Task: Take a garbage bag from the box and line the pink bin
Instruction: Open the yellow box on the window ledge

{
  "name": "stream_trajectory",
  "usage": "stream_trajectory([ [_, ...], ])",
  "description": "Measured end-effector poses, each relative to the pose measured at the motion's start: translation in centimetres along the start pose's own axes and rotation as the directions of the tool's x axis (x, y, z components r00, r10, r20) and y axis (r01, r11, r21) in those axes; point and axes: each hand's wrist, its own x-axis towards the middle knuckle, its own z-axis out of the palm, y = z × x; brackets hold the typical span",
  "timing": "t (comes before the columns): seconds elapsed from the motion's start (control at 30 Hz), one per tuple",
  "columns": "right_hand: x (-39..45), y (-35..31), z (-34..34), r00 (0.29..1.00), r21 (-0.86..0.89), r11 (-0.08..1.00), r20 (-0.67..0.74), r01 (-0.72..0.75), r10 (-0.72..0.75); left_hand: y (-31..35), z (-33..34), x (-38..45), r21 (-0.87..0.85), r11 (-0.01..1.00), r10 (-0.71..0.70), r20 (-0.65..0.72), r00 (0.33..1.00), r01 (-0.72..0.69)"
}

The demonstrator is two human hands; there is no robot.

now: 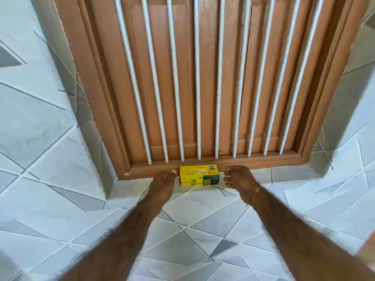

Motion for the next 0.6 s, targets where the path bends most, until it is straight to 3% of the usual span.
stream_trajectory([
  [0.1,2.2,0.3,1.2,0.996,-0.228,0.973,-0.084,-0.029,0.01,-2.2,1.0,3.8,0.122,0.991,0.045,0.073,0.996,-0.054],
  [0.17,2.5,0.6,1.7,0.998,-0.352,0.935,-0.046,-0.046,0.031,-3.0,1.6,5.2,0.171,0.984,0.029,0.118,0.993,-0.049],
  [0.27,3.1,0.5,1.9,0.998,-0.319,0.946,-0.052,-0.055,0.04,-3.3,2.4,6.1,0.187,0.981,0.023,0.133,0.991,-0.048],
  [0.33,3.1,0.9,2.2,0.999,-0.251,0.967,-0.048,-0.029,0.018,-3.8,3.1,6.0,0.174,0.981,0.073,0.052,0.996,-0.082],
  [0.47,3.2,1.6,2.3,0.992,-0.121,0.986,-0.044,0.114,-0.12,-3.4,3.9,5.2,-0.12,0.989,0.063,-0.177,0.982,-0.085],
  [0.53,3.3,1.2,1.9,0.991,-0.025,0.991,0.017,0.131,-0.131,-2.9,3.7,5.3,-0.28,0.957,0.033,-0.16,0.987,-0.078],
  [0.6,3.8,0.8,1.3,0.987,-0.004,0.988,0.043,0.153,-0.153,-2.5,3.4,5.6,-0.336,0.937,0.053,-0.123,0.991,-0.092],
])
